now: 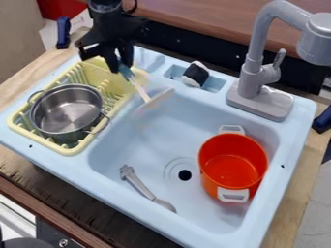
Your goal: Take the serving spoon from the sink and put it on the left side
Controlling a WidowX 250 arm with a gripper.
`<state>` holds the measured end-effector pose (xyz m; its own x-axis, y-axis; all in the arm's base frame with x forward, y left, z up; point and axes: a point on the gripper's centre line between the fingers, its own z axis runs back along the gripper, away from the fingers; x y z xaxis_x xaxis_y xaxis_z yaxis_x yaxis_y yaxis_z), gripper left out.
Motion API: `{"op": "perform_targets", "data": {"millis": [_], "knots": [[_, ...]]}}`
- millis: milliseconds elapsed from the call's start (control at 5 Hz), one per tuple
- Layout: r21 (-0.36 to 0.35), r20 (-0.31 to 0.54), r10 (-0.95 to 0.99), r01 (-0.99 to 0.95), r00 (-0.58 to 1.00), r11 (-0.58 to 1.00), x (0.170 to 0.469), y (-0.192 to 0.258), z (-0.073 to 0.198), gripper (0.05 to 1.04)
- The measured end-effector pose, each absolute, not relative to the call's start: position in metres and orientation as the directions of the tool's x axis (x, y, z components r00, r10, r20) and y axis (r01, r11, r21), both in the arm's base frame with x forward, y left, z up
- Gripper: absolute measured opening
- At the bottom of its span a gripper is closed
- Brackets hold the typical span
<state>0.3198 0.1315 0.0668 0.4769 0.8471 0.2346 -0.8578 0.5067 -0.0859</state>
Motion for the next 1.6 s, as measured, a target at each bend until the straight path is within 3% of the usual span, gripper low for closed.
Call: {"op": "perform_targets", "data": {"millis": [400,800,1600], "knots": [[-0.073,0.291,0.792,-0.813,0.536,0.577,0.35,0.164,0.066,0.2],[-0.063,0.297,0.667,-0.683,0.683,0.728,0.356,0.17,0.062,0.2],[-0.003,0.336,0.678,-0.72,0.653,0.694,0.363,0.19,0.069,0.2]]}}
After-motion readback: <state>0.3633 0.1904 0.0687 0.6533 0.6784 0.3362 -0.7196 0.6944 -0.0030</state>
